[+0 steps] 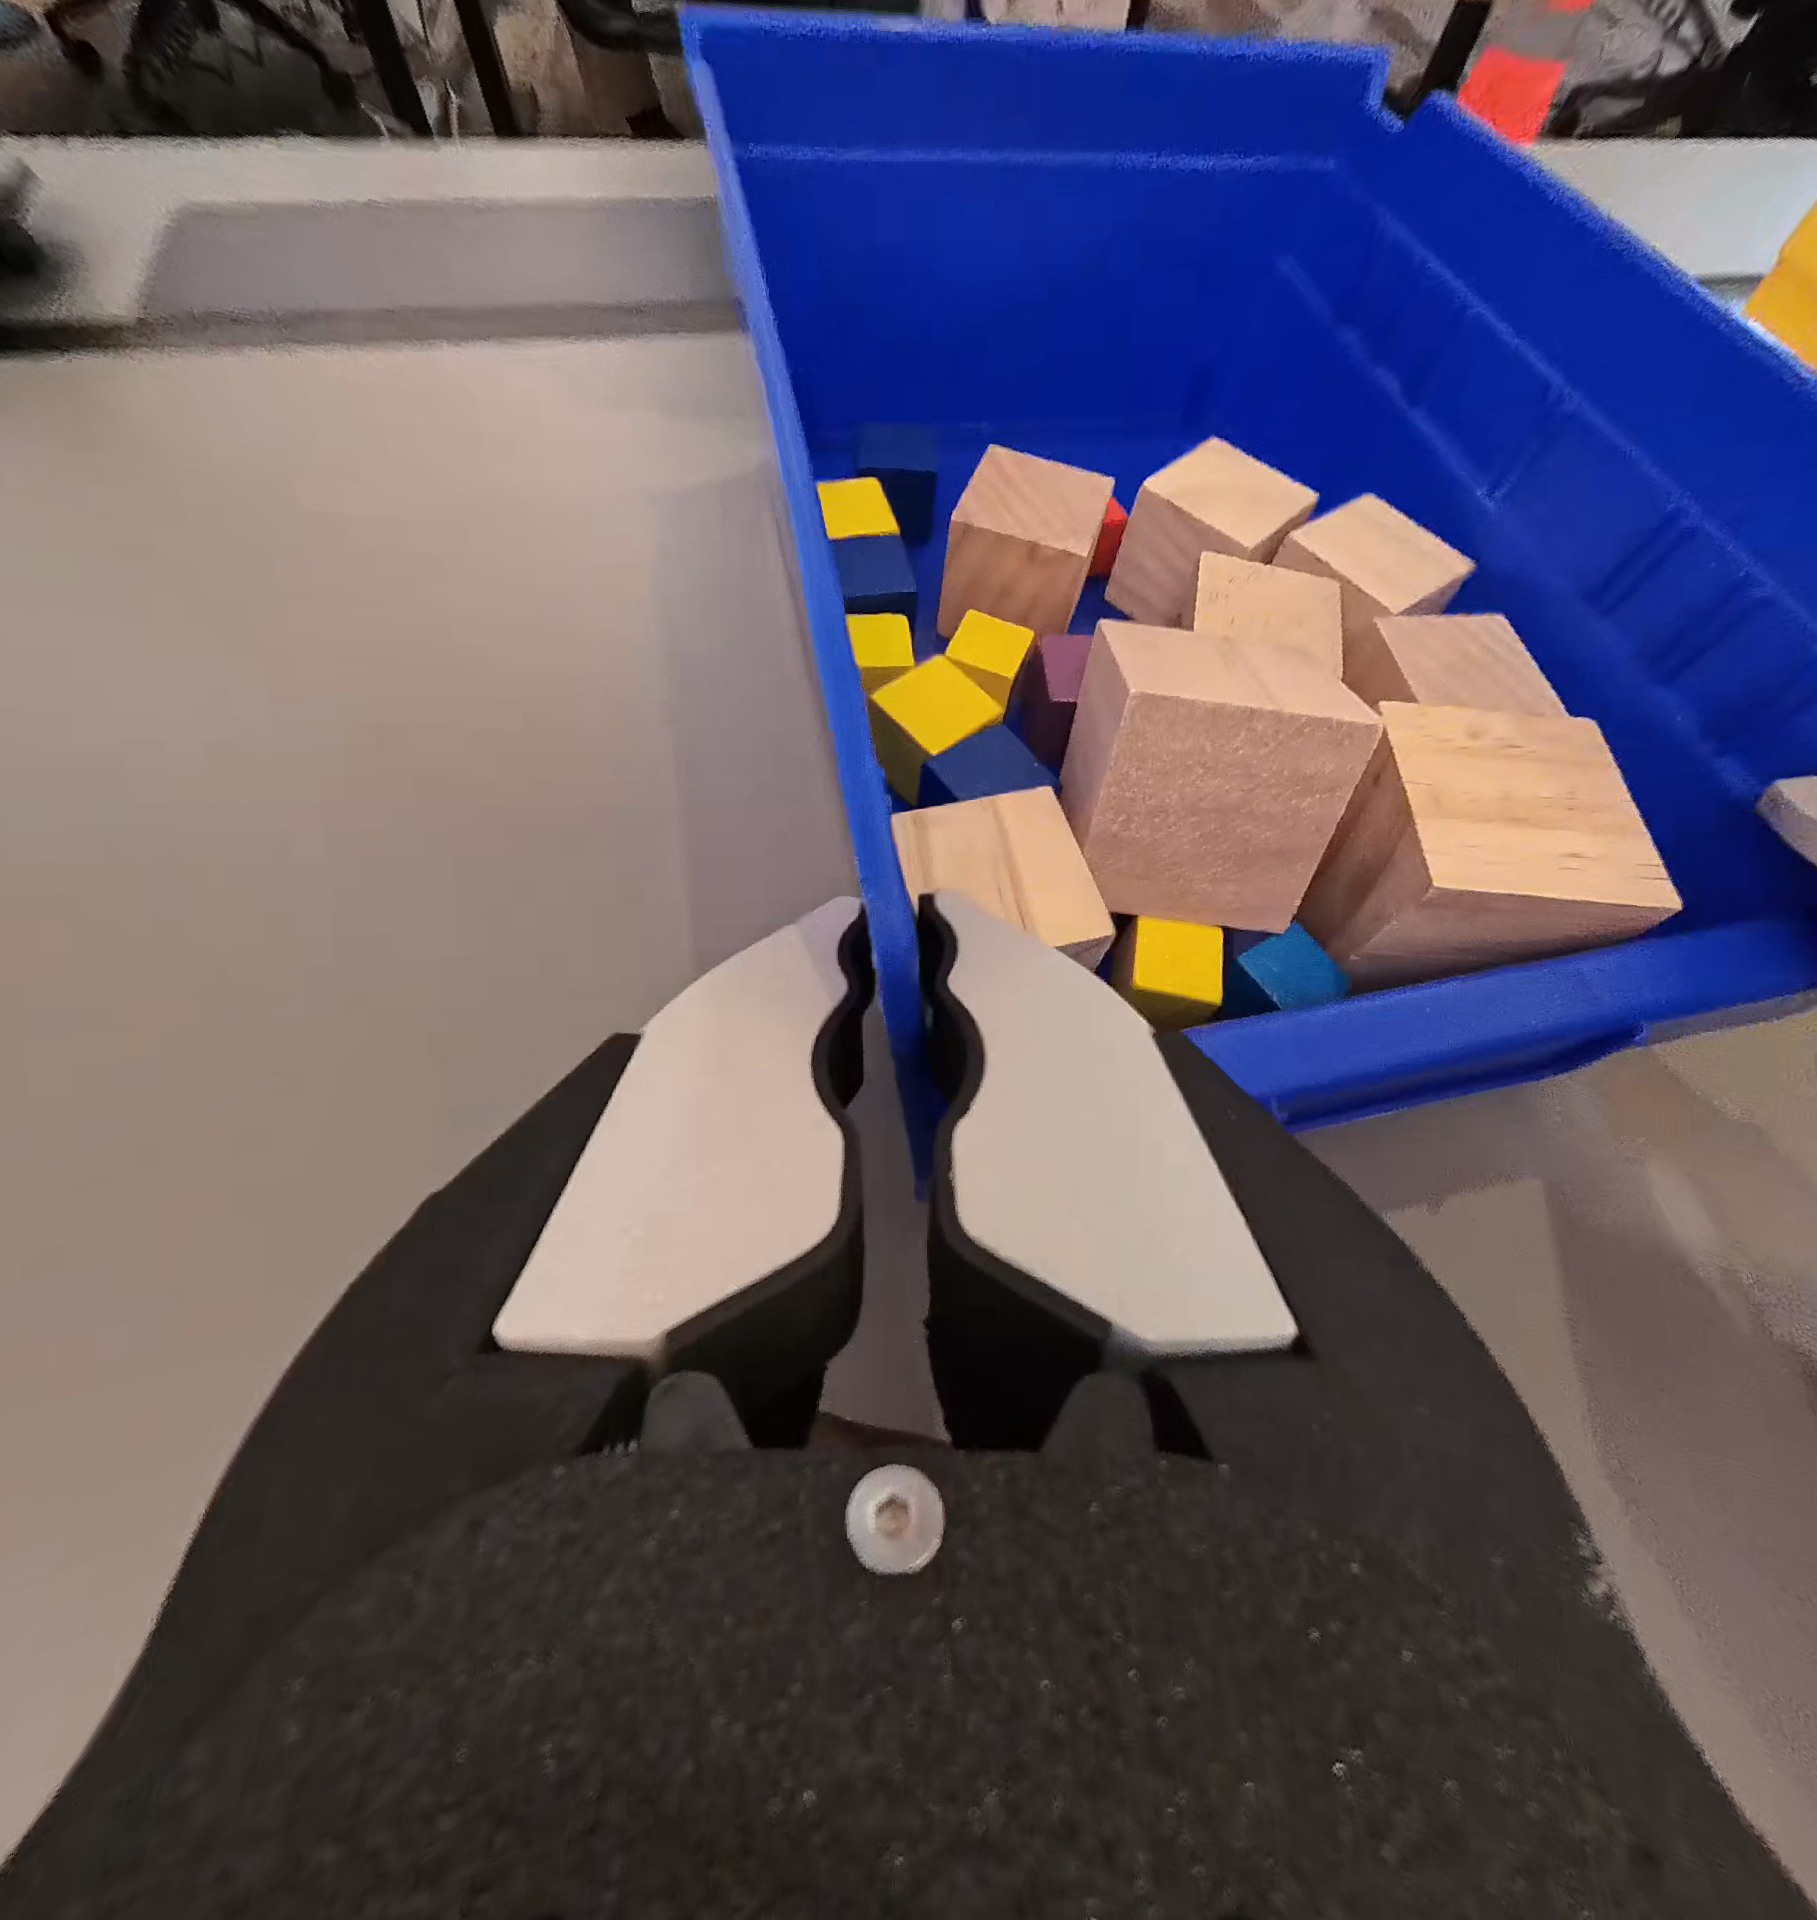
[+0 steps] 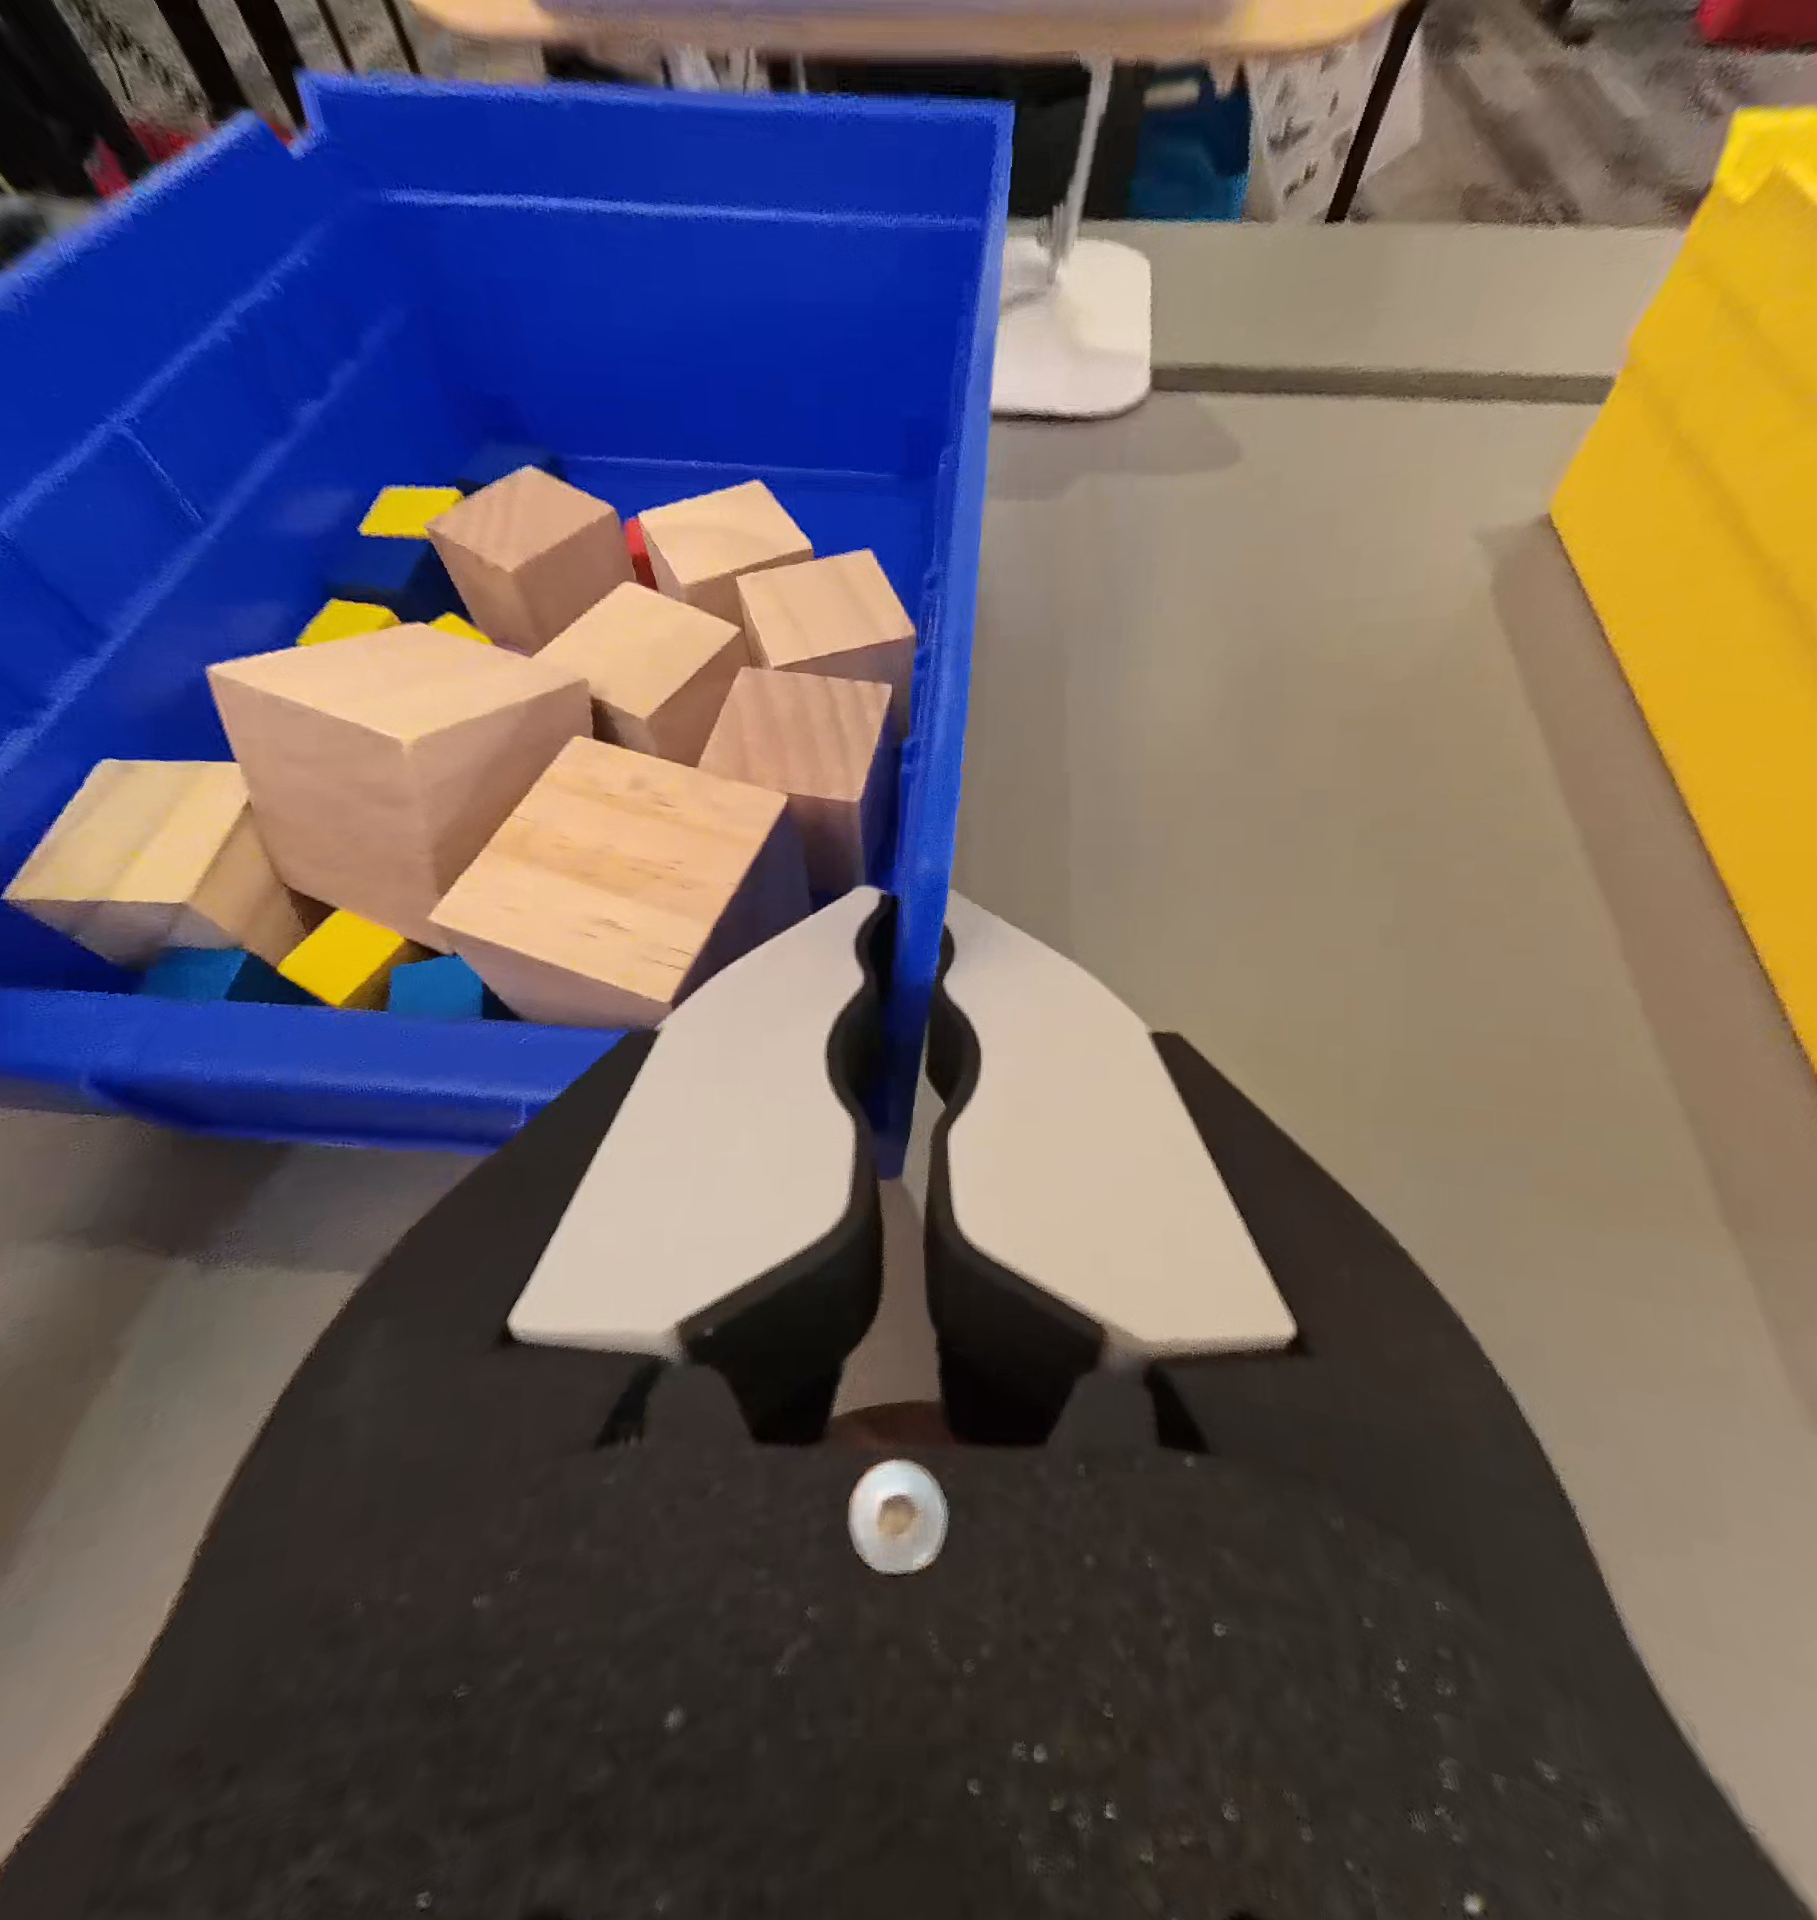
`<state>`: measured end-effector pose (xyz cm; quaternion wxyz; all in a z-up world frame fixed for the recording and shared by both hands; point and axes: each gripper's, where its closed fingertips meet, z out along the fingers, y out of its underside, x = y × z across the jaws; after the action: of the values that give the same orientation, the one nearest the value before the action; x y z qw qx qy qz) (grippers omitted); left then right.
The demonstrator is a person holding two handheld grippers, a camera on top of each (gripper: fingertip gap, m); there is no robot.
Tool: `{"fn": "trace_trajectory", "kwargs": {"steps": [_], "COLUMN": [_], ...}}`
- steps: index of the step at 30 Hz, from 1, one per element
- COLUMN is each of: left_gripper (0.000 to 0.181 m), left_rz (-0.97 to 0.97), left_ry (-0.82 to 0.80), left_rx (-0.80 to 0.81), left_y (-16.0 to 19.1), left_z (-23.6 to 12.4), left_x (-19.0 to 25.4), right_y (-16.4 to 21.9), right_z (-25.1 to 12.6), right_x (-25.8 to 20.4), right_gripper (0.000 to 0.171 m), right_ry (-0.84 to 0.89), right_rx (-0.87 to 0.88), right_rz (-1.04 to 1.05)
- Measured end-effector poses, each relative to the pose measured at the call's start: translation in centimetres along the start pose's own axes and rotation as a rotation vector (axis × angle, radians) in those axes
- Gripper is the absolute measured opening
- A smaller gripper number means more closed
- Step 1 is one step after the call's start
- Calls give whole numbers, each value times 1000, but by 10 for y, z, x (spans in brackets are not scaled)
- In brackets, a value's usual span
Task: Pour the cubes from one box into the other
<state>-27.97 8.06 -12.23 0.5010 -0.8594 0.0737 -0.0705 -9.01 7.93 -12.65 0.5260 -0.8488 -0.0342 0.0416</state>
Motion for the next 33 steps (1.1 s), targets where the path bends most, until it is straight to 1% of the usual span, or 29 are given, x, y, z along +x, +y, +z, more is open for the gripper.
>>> {"fn": "trace_trajectory", "kwargs": {"steps": [3, 5, 7, 10, 12, 15, 16, 19, 21, 22, 24, 25, 26, 27, 29, 31, 33], "left_gripper": [4, 3, 3, 2, 2, 2, 3, 3, 8, 20, 41, 51, 56, 56, 58, 59, 59], "left_rz": [10, 5, -24, -22, 5, 31, 28, -55, -93, -105, -133, -149, -163, -172, -162, -176, -233], "left_ry": [-48, -88, -106, -139, -165, -159, -154, -128, -113, -106, -122, -134, -144, -146, -99, -37, 73], "left_rx": [57, 83, 91, 73, 53, 18, 8, 35, 26, 36, 83, 117, 150, 181, 230, 225, 257], "left_y": [-13, -17, -17, -7, 1, 13, 19, 24, 24, 22, 13, 8, 4, 0, -3, 8, 20], "left_z": [-18, -34, -49, -62, -67, -63, -58, -51, -53, -58, -77, -90, -104, -116, -135, -148, -161], "left_x": [-36, -72, -115, -176, -204, -226, -231, -236, -232, -227, -220, -216, -211, -204, -178, -146, -108], "right_y": [-25, -39, -46, -36, -22, -3, 0, 4, 6, 6, -1, -6, -10, -12, -13, -13, -12], "right_z": [-8, -10, -9, 2, 13, 23, 24, 24, 19, 13, -8, -22, -37, -52, -80, -103, -124], "right_x": [-37, -77, -122, -185, -213, -233, -237, -242, -244, -242, -230, -217, -200, -180, -126, -58, 16], "right_gripper": [2, 2, 4, 4, 3, 3, 4, 9, 14, 16, 29, 30, 30, 32, 34, 36, 37], "right_ry": [1, -32, -88, -115, -121, -127, -145, -210, -295, -346, -444, -481, -511, -531, -531, -459, -328], "right_rx": [106, 156, 175, 133, 78, 7, 12, 4, -57, -82, -66, -40, -6, 25, 77, 136, 200], "right_rz": [-33, -51, -24, -39, -14, -13, -12, 12, 21, 18, -40, -77, -117, -156, -212, -242, -248]}}
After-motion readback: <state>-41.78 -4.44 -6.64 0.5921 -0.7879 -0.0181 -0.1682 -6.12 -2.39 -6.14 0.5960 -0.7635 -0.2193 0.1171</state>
